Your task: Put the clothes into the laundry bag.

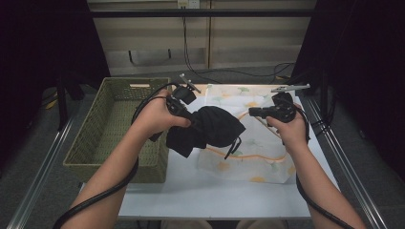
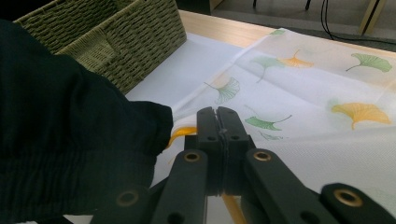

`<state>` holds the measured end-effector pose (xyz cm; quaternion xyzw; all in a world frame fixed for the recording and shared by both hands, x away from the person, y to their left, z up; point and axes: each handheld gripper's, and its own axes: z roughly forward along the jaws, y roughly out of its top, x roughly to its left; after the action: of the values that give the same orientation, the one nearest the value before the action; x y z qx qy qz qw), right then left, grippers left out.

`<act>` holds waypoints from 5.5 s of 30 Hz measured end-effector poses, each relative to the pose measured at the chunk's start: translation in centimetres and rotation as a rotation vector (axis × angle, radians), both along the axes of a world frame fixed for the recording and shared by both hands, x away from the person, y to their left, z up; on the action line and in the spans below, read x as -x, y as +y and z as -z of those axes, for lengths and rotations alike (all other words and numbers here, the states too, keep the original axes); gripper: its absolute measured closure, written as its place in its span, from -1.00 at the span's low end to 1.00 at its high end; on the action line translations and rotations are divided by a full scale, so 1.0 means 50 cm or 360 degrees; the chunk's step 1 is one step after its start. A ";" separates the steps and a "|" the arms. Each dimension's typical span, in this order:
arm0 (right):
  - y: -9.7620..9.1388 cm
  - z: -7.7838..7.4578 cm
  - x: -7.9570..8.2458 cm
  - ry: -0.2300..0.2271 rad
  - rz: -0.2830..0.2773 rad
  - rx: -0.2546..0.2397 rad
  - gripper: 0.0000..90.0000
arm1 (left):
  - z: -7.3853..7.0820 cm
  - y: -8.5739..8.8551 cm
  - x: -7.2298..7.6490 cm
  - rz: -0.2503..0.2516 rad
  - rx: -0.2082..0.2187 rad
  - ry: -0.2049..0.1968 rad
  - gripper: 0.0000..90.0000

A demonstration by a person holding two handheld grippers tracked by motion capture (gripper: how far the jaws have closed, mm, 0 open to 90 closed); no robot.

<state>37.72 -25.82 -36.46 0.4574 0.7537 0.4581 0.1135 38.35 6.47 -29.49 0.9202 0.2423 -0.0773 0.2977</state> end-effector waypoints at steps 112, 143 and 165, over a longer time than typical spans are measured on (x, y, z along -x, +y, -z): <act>0.028 0.005 0.001 -0.0002 -0.0052 -0.0055 0.99 | 0.147 -0.129 0.045 -0.0101 0.0109 0.0035 0.45; 0.031 0.007 0.000 0.0008 -0.0066 -0.0078 0.99 | 0.174 -0.165 0.053 -0.0216 0.0163 0.0000 0.42; 0.032 0.011 0.002 0.0014 -0.0080 -0.0065 0.99 | 0.254 -0.184 0.047 -0.0282 0.0010 -0.0041 -0.20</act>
<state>37.61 -24.23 -36.99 0.4427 0.7560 0.4739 0.0892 36.01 -2.74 -42.16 0.8951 0.3185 -0.0395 0.3094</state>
